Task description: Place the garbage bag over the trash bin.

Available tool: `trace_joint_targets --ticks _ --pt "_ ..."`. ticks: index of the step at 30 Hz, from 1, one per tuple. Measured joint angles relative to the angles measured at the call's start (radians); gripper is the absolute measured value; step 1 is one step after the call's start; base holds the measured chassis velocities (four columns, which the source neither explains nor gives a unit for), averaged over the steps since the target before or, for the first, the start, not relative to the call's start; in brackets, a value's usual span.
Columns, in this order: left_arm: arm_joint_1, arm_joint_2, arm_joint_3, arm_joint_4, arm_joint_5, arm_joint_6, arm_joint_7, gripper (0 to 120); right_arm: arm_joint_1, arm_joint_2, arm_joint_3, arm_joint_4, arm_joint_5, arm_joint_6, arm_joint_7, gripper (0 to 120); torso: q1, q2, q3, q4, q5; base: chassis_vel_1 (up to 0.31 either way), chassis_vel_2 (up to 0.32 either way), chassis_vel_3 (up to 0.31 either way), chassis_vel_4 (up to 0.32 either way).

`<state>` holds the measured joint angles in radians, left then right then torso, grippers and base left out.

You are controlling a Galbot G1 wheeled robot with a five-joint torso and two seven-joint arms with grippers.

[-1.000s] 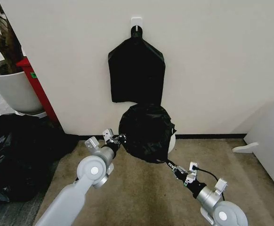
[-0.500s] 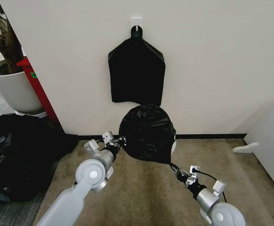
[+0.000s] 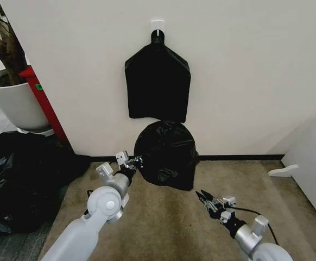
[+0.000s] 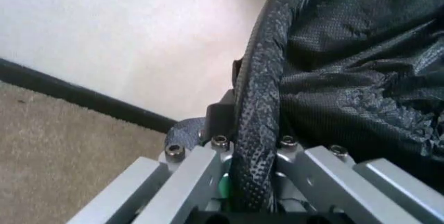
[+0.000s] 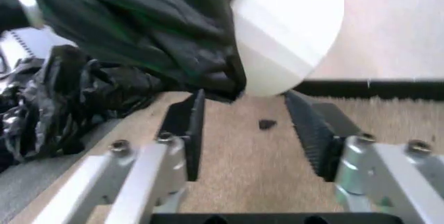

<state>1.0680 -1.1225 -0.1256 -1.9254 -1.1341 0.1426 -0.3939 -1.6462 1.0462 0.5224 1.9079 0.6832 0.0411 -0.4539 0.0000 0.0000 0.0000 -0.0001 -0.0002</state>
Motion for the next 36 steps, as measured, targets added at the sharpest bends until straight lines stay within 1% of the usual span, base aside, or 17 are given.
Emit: trace_joint_targets --ticks 2,4,6,9,10,11,12,13,16,18,19,21,24,26,31,33,36 --pt "0.003 0.000 -0.003 0.007 0.003 -0.011 0.014 2 -0.005 -0.010 0.031 0.004 0.008 0.006 -0.030 51 0.000 0.000 0.000 0.0000 0.0007 0.000 0.000 0.000 0.000" --pt "0.005 0.000 -0.003 0.010 0.010 -0.017 0.026 2 -0.005 -0.015 0.050 0.006 0.018 0.006 -0.035 54 0.000 0.000 0.000 0.0001 0.0006 0.000 0.000 0.000 0.000" --pt "0.014 0.007 -0.003 0.022 0.049 -0.033 0.078 2 -0.004 -0.031 0.091 0.017 0.046 -0.002 -0.019 61 0.000 0.000 0.000 0.0000 0.0003 0.000 0.000 0.000 0.000" --pt "0.037 0.021 0.001 0.061 0.135 -0.084 0.224 2 0.009 -0.070 0.189 0.066 0.170 -0.103 0.069 76 0.000 0.000 0.000 0.0001 0.0003 0.000 0.000 0.000 0.000" --pt "0.037 0.021 0.001 0.061 0.135 -0.084 0.224 2 0.009 -0.070 0.189 0.066 0.170 -0.103 0.069 76 0.000 0.000 0.000 0.0001 0.0003 0.000 0.000 0.000 0.000" --pt "0.046 0.025 0.006 0.092 0.176 -0.120 0.289 2 0.017 -0.079 0.223 0.095 0.258 -0.158 0.135 81 0.000 0.000 0.000 0.0001 0.0001 0.000 0.000 0.000 0.000" --pt "0.050 0.026 0.008 0.107 0.193 -0.138 0.319 2 0.022 -0.083 0.239 0.111 0.307 -0.184 0.169 82 0.000 0.000 0.000 0.0001 0.0002 0.000 0.000 0.000 0.000" --pt "0.058 0.029 0.010 0.134 0.222 -0.170 0.375 2 0.035 -0.088 0.276 0.139 0.404 -0.245 0.240 90 0.000 0.000 0.000 0.0001 0.0001 0.000 0.000 0.000 0.000" --pt "0.067 0.039 0.011 0.180 0.271 -0.242 0.501 2 0.070 -0.101 0.359 0.177 0.627 -0.392 0.345 98 0.000 0.000 0.000 0.0003 0.0001 0.000 0.000 0.000 0.000" --pt "0.069 0.046 0.011 0.194 0.294 -0.265 0.558 2 0.080 -0.115 0.382 0.189 0.709 -0.463 0.379 100 0.000 0.000 0.000 0.0001 0.0002 0.000 0.000 0.000 0.000" --pt "0.069 0.046 0.011 0.194 0.294 -0.265 0.558 2 0.080 -0.115 0.382 0.189 0.709 -0.463 0.379 100 0.000 0.000 0.000 0.0001 0.0002 0.000 0.000 0.000 0.000" --pt "0.069 0.050 0.013 0.209 0.328 -0.292 0.637 2 0.098 -0.132 0.379 0.216 0.786 -0.554 0.430 100 0.000 0.000 0.000 0.0000 0.0001 0.000 0.000 0.000 0.000" --pt "0.068 0.048 0.021 0.216 0.367 -0.317 0.695 2 0.134 -0.134 0.328 0.234 0.811 -0.599 0.465 100 0.000 0.000 0.000 0.0001 0.0005 0.000 0.000 0.000 0.000" --pt "0.068 0.043 0.026 0.217 0.409 -0.338 0.737 2 0.172 -0.134 0.269 0.232 0.786 -0.619 0.475 100 0.000 0.000 0.000 0.0002 0.0003 0.000 0.000 0.000 0.000" --pt "0.074 0.049 0.025 0.193 0.444 -0.356 0.769 2 0.211 -0.135 0.194 0.200 0.703 -0.612 0.455 100 0.000 0.000 0.000 0.0002 0.0003 0.000 0.000 0.000 0.000" --pt "0.083 0.058 0.016 0.177 0.447 -0.360 0.772 2 0.211 -0.134 0.174 0.189 0.648 -0.593 0.435 100 0.000 0.000 0.000 0.0001 0.0003 0.000 0.000 0.000 0.000" --pt "0.089 0.062 0.007 0.163 0.446 -0.362 0.770 2 0.208 -0.131 0.168 0.188 0.630 -0.584 0.429 99 0.000 0.000 0.000 0.0002 0.0003 0.000 0.000 0.000 0.000"
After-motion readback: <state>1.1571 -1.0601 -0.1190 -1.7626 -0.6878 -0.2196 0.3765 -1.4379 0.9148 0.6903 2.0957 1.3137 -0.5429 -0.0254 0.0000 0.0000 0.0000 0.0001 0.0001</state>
